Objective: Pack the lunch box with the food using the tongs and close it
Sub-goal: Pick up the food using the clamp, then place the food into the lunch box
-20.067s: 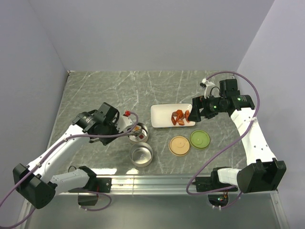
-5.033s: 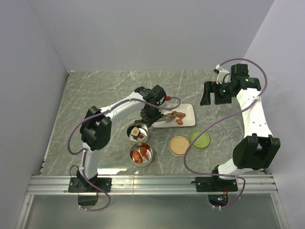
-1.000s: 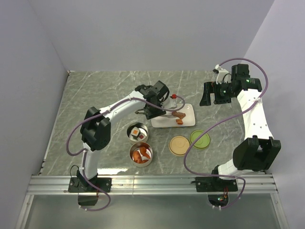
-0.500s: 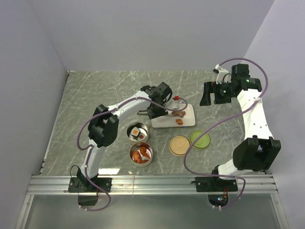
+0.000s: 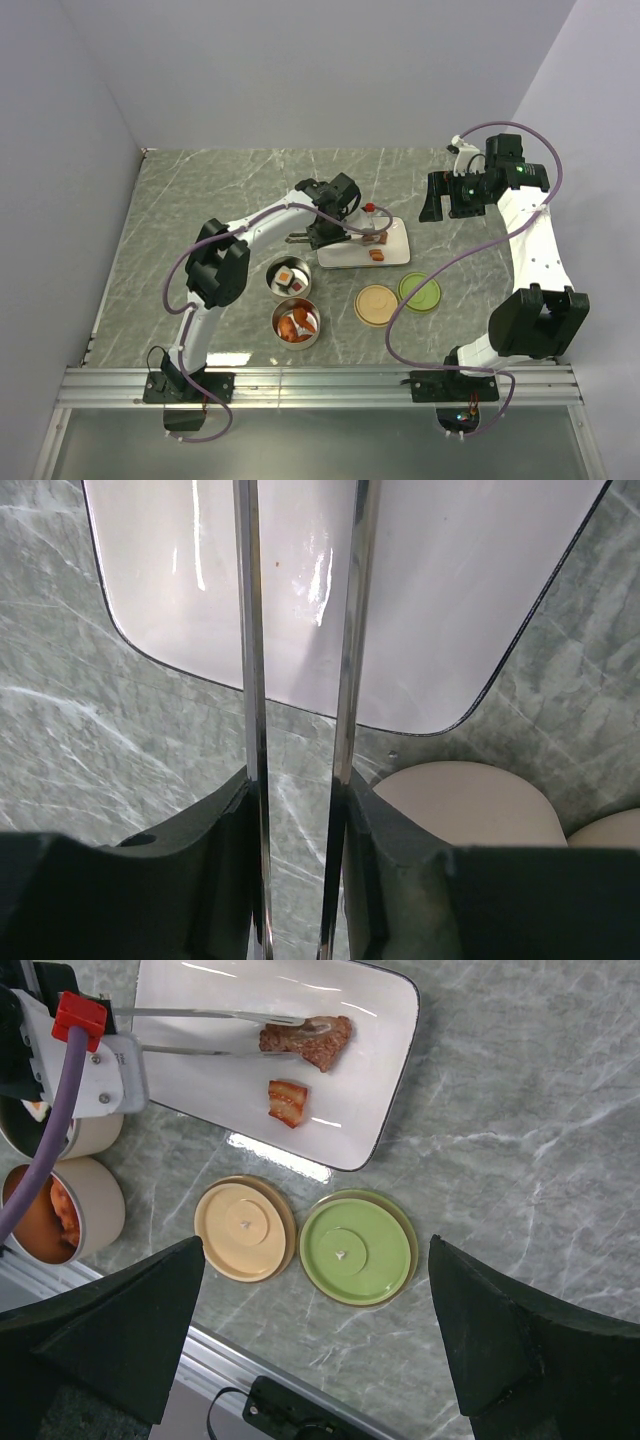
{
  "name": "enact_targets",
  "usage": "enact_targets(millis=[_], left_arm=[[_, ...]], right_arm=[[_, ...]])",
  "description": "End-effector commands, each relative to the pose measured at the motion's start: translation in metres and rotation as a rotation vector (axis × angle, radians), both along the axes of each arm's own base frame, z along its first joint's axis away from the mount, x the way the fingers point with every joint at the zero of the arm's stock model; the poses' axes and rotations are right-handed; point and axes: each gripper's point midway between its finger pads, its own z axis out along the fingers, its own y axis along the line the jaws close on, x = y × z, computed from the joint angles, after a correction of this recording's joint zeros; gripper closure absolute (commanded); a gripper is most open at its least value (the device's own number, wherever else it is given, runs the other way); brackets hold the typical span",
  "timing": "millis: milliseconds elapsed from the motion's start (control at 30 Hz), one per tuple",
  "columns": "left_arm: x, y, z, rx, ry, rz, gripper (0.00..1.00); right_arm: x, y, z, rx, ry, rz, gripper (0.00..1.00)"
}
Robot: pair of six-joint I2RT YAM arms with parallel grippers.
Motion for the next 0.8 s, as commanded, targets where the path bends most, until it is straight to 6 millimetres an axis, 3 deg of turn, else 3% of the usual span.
enact_targets(millis=[0, 500, 767], left_arm=[[0.001, -0.003, 0.040, -0.071, -0.053, -0.009, 0.64], [-0.003, -0.004, 0.072, -0.145, -0.096, 0.005, 0.68], [-0.025, 0.012, 0.082, -0.154, -0.079, 0.008, 0.68]], right_arm=[[0.007, -0.003, 0.009, -0.004, -0.038, -0.013, 0.00], [0.008, -0.002, 0.011, -0.001, -0.041, -0.014, 0.00], [0.007, -0.003, 0.013, -0.005, -0.048, -0.016, 0.00]])
